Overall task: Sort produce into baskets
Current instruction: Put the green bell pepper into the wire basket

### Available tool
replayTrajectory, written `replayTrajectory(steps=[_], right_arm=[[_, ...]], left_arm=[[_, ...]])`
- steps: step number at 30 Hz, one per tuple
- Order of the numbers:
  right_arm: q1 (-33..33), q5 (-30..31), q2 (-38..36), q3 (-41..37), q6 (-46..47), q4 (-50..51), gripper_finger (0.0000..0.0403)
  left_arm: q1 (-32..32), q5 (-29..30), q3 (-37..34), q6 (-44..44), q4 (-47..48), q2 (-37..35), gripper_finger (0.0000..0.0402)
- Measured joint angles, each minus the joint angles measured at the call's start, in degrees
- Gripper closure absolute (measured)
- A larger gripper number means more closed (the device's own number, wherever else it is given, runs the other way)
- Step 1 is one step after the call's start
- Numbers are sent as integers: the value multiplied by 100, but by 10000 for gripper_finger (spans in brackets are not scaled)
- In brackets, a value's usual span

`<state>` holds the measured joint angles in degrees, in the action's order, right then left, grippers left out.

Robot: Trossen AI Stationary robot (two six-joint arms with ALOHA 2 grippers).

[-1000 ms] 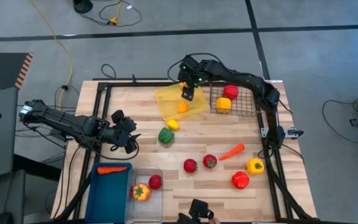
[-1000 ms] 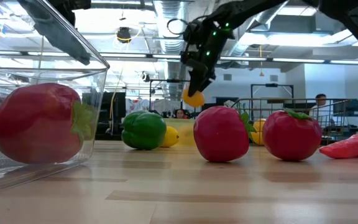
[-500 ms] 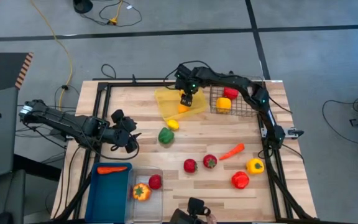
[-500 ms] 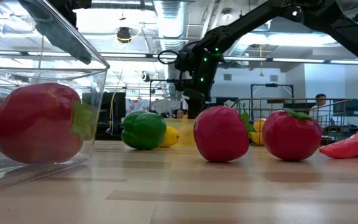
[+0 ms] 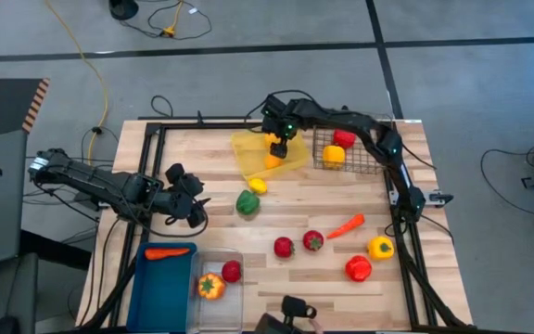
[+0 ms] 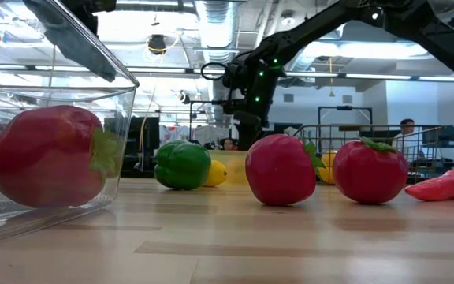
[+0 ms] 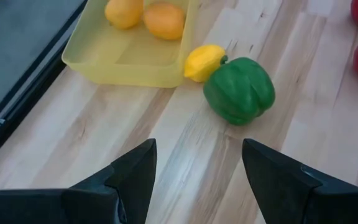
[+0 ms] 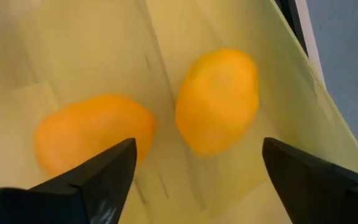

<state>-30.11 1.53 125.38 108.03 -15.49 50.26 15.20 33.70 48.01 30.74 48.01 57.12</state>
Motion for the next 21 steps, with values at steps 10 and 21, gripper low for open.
replayTrajectory(steps=[10, 21], right_arm=[[9, 13, -684, 0, -435, 117, 18], [-4, 10, -1949, 0, -524, 1839, 19]], left_arm=[[-163, -21, 0, 538, -669, 0, 176], [-1057, -79, 0, -595, -2294, 26, 176]])
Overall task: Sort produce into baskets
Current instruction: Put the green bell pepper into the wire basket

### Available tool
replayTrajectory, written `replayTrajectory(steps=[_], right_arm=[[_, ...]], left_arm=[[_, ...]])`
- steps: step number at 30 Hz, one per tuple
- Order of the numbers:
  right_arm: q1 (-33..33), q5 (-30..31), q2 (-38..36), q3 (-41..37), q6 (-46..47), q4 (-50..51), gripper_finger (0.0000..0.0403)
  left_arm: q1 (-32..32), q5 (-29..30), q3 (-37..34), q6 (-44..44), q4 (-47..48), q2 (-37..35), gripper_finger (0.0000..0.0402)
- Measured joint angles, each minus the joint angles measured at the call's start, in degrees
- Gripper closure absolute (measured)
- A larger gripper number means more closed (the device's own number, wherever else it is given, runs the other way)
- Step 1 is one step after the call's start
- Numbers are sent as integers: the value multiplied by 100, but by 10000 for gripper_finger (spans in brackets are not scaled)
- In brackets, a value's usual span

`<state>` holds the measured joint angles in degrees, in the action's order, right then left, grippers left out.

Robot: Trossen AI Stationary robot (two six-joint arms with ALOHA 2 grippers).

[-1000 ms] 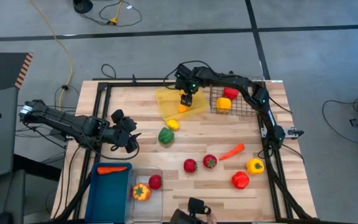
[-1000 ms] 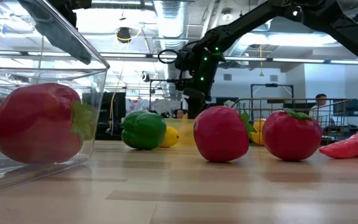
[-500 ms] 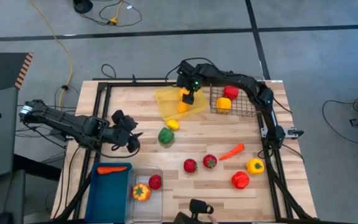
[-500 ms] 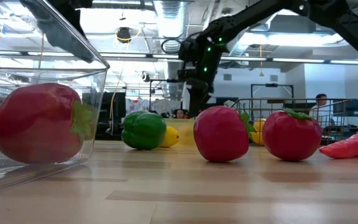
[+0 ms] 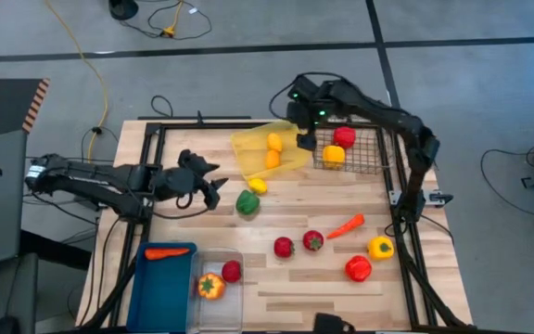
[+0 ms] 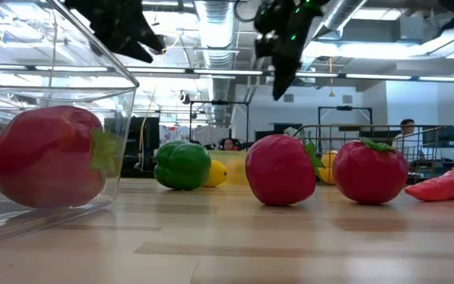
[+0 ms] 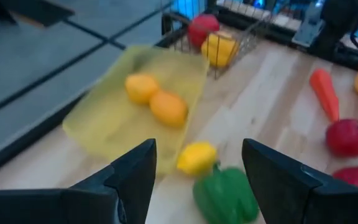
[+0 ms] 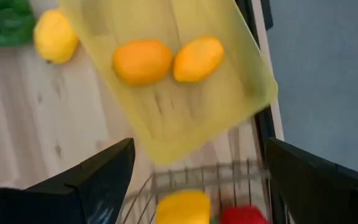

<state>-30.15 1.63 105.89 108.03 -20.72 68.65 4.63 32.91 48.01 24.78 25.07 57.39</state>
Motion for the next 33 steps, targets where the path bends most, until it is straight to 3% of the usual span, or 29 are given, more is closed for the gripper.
replayTrajectory(steps=[6, 14, 26, 33], right_arm=[[0, 0, -498, 0, 452, -27, 19], [0, -2, -665, 0, 480, -420, 19], [11, -9, -628, 0, 476, -404, 19], [11, -11, -628, 0, 476, -268, 19]], left_arm=[[-555, -600, 0, -329, -577, 0, 169], [-998, -974, 0, 349, -459, 182, 123], [-1065, -1327, 0, 399, -520, 782, 117], [-1065, -2251, 0, 605, -551, 1165, 117]])
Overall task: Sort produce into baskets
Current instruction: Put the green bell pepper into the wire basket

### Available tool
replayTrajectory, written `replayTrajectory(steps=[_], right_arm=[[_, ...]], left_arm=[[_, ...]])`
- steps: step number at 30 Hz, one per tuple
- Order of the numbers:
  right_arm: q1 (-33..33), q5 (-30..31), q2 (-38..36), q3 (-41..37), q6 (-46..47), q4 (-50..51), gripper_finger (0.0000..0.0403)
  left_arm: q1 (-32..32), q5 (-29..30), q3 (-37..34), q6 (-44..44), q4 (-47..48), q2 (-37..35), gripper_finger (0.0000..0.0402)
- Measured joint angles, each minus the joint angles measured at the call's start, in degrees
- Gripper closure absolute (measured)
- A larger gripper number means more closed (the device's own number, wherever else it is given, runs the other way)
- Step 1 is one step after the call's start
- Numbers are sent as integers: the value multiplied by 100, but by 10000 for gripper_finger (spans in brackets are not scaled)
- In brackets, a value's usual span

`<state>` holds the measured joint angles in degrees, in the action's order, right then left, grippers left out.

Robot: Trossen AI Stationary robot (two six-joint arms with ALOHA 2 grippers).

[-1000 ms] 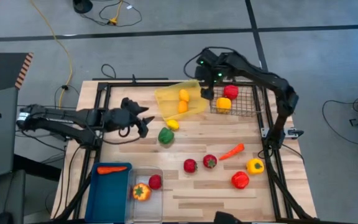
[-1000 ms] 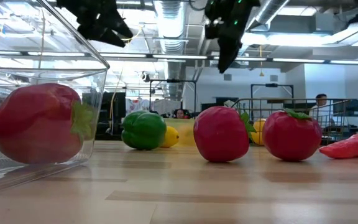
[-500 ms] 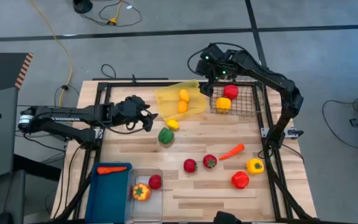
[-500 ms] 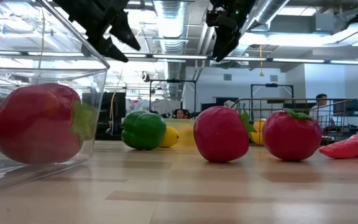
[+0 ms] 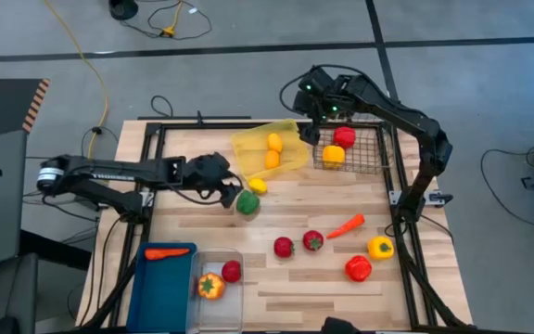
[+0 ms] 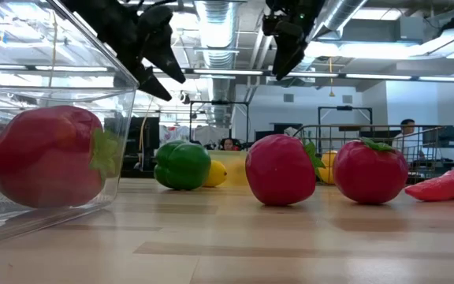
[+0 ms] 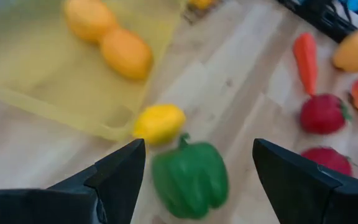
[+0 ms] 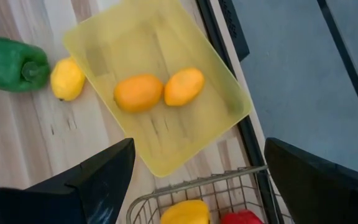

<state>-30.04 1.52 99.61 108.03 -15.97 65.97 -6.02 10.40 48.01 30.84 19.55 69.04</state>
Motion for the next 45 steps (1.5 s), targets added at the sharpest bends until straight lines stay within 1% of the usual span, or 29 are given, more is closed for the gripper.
replayTrajectory(steps=[3, 7, 20, 22, 25, 27, 29, 31, 34, 38, 41, 45], right_arm=[[33, 0, 0, 0, -2, 36, 19], [42, -4, 0, 0, -13, 46, 19], [40, -5, 0, 0, -10, 68, 19], [40, -7, -2, 0, -9, 291, 19], [42, -36, -48, -2, 4, 941, 19], [46, -345, -158, -67, 6, 1097, 19], [65, -772, -370, -300, 4, 871, 19], [105, -1007, -701, -717, 43, 426, 19], [172, -1025, -1298, -1545, 288, -118, 19], [290, -1021, -2044, -2544, 725, -684, 19], [415, -1021, -2500, -3043, 1067, -1036, 19], [630, -1019, -2839, -3510, 1294, -1351, 19]], left_arm=[[0, -247, 0, 285, -2, 120, 117], [0, -269, 0, 572, -2, 283, 117], [-2, -259, 0, 582, 33, 312, 117], [-2, -237, 0, 560, 20, 312, 117], [-2, -226, 0, 546, 39, 312, 117], [-2, -227, 0, 538, 44, 312, 117], [-2, -268, 0, 472, 48, 312, 116], [-2, -286, 0, 384, 46, 318, 110], [-2, -310, 0, 328, 48, 325, 96], [-1, -401, 0, 267, 53, 325, 65], [7, -402, 0, 211, 65, 325, 37], [7, -352, -48, 213, 101, 325, 6]])
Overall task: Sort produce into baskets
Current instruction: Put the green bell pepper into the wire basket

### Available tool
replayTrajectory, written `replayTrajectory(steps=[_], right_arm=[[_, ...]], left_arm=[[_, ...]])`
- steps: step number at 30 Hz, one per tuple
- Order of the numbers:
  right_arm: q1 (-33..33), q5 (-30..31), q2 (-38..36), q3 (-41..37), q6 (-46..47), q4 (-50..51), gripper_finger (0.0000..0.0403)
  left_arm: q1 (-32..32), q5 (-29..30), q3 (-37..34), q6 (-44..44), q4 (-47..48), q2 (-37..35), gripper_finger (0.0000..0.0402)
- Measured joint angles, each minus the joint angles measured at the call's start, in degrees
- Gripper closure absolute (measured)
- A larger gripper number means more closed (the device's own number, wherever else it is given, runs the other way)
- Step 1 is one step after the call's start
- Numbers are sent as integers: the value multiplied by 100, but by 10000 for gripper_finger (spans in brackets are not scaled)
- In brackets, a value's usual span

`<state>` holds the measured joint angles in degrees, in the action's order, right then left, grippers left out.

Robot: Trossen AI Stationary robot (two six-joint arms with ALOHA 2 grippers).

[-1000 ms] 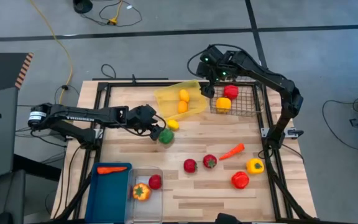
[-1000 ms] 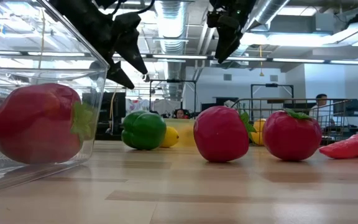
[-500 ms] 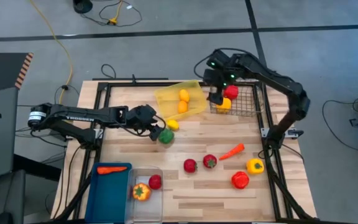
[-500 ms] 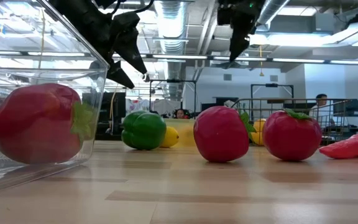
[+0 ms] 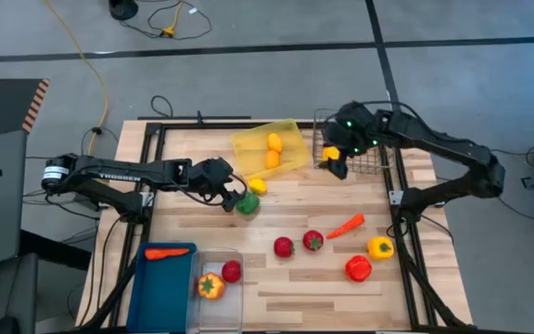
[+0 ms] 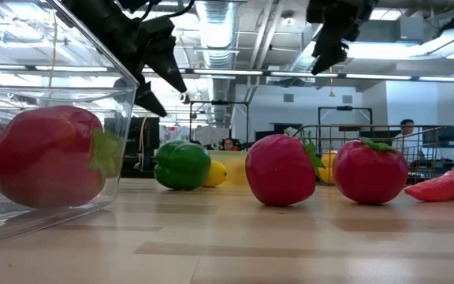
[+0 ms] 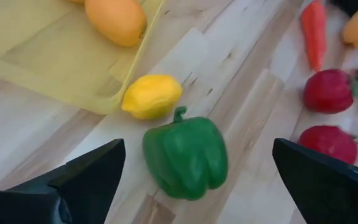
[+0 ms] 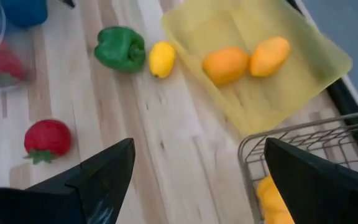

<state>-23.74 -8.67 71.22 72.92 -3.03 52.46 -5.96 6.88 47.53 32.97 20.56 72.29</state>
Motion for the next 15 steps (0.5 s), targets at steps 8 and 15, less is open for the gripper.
replayTrajectory(steps=[8, 15], right_arm=[[668, 7, -309, -954, 313, -625, 19], [1124, 344, -364, -1373, 459, -1011, 19]], left_arm=[[165, 564, -114, 312, -13, 9, 4], [511, 581, -122, 435, -288, 143, 3]])
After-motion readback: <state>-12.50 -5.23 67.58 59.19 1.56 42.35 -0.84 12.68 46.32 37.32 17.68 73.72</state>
